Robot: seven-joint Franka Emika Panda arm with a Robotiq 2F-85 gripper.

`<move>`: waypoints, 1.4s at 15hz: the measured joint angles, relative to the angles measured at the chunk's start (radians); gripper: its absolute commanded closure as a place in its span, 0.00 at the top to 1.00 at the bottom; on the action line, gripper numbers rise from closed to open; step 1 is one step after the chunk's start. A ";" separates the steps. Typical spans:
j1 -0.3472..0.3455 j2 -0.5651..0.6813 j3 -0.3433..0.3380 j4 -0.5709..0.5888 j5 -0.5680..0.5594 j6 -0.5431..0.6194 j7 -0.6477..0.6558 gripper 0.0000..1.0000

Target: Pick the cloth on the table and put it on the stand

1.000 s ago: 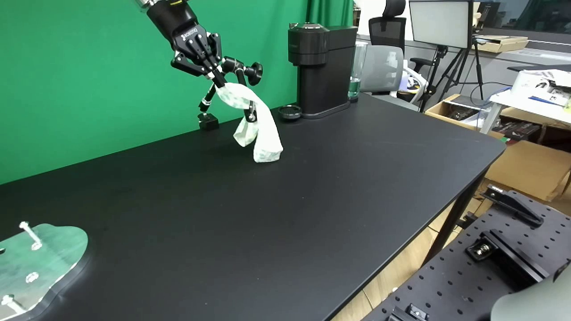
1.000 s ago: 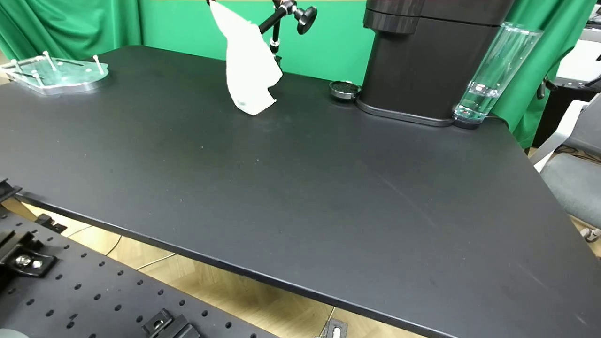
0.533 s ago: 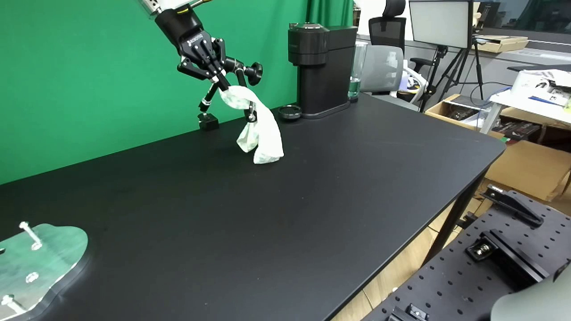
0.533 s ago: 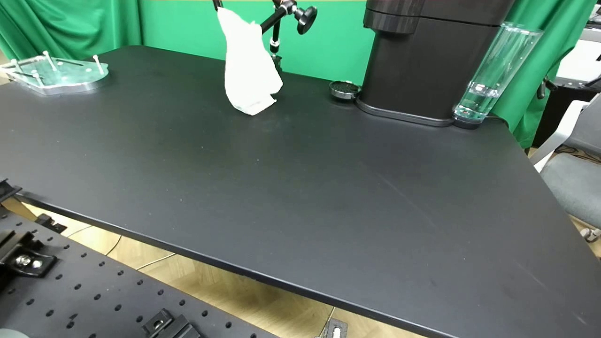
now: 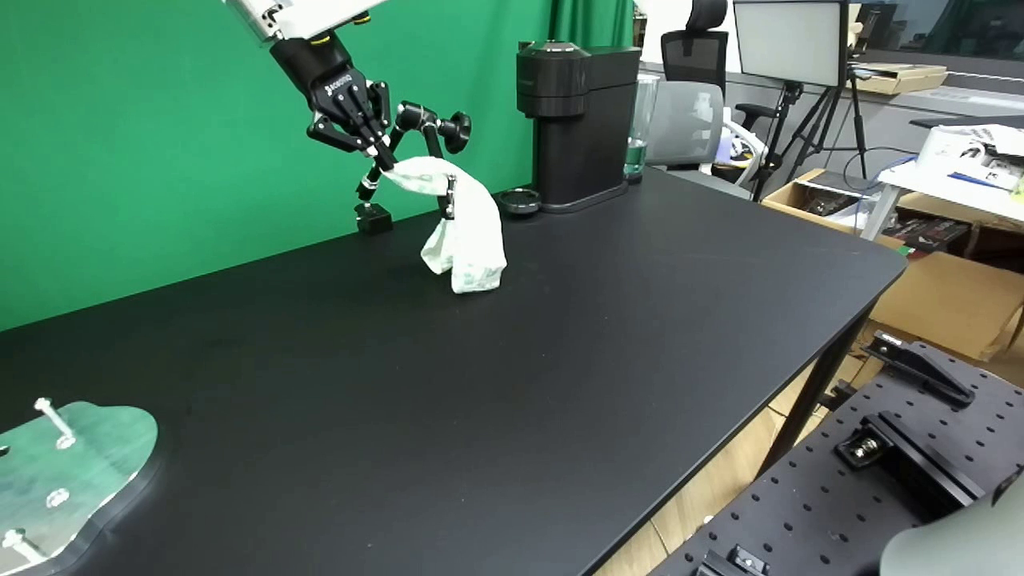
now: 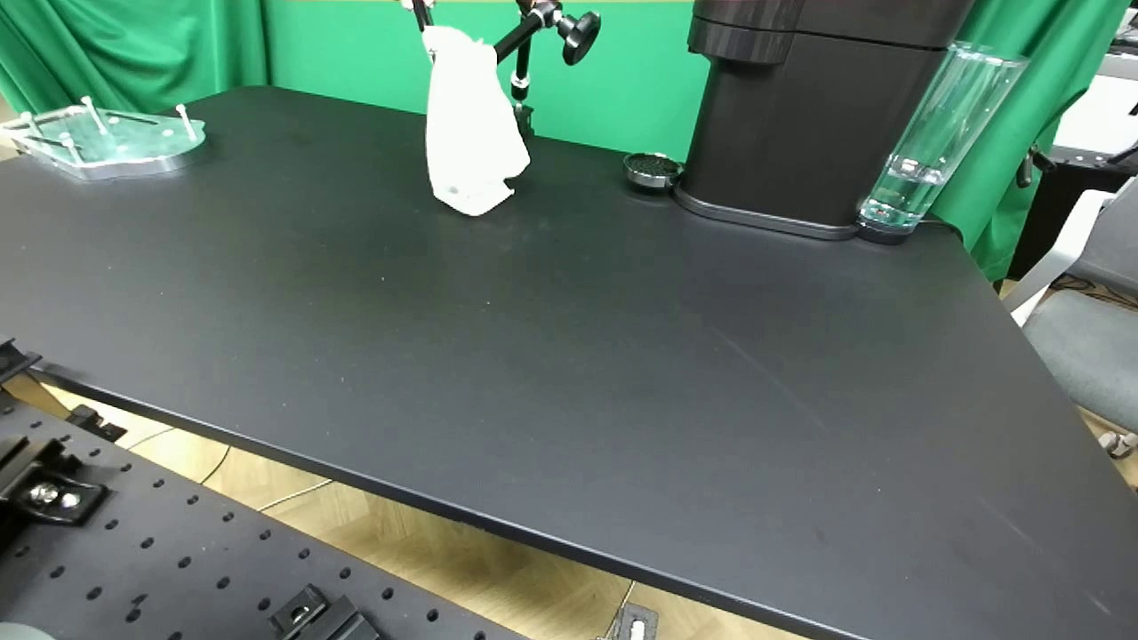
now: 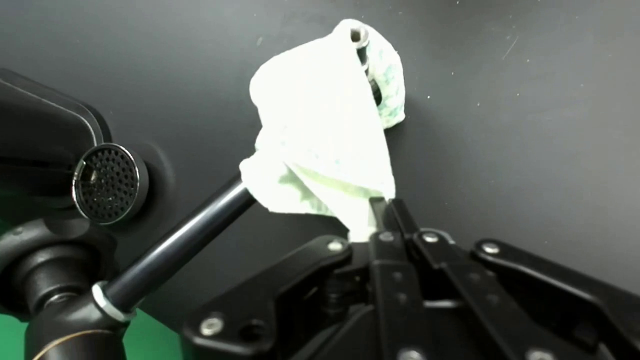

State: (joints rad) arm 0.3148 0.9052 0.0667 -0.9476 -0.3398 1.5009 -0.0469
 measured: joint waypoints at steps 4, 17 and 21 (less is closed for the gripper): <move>0.022 0.085 -0.001 0.102 0.000 -0.003 -0.043 0.01; 0.101 0.273 -0.005 0.306 0.013 -0.069 -0.174 0.41; 0.109 0.301 -0.005 0.353 0.026 -0.109 -0.210 0.69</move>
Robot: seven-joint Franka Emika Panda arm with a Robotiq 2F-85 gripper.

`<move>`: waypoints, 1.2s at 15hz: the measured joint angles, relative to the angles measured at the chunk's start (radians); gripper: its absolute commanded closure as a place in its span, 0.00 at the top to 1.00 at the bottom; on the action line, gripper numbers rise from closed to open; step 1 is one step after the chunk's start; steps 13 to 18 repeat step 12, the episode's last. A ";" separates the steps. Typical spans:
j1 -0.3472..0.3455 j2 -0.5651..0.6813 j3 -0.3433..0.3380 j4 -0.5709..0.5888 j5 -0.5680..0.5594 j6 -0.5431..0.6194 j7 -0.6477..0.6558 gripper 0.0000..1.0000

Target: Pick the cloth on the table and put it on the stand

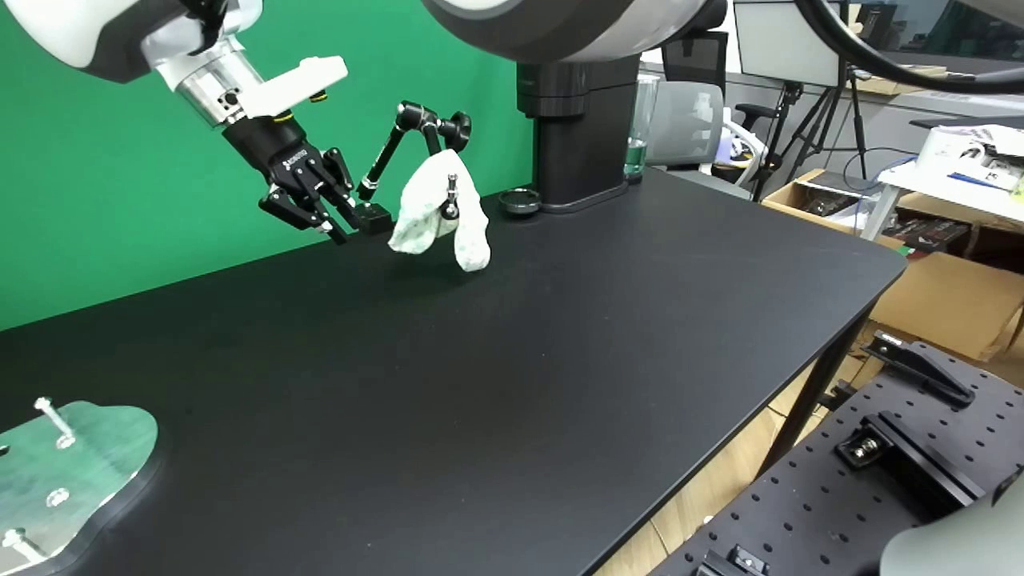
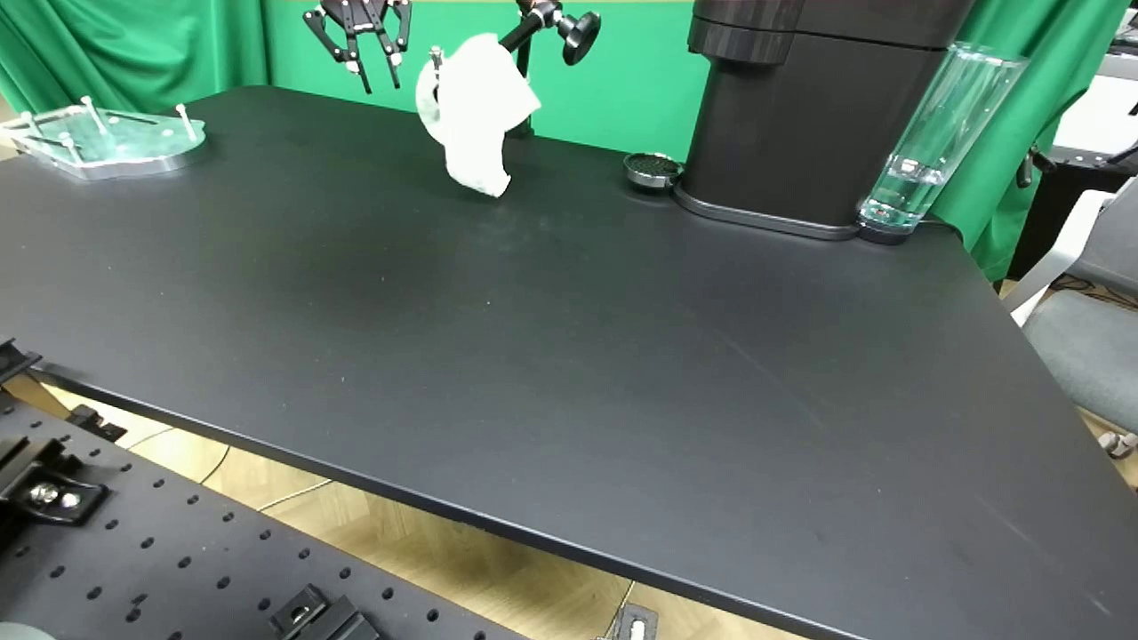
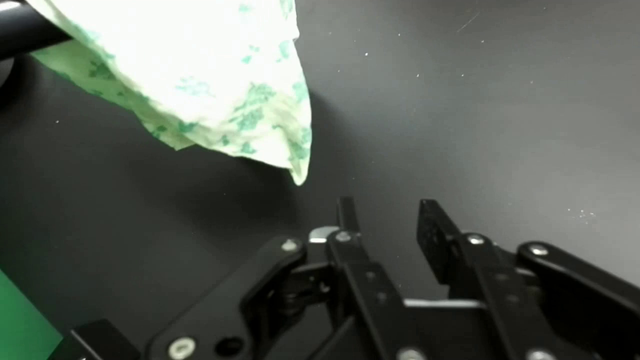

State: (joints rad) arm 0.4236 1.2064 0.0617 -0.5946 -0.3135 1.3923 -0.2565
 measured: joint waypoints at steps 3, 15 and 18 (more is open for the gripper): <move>0.009 0.016 0.000 0.033 0.002 -0.030 -0.037 0.89; 0.042 0.016 0.036 0.035 -0.004 -0.025 -0.421 1.00; 0.042 0.016 0.036 0.035 -0.004 -0.025 -0.421 1.00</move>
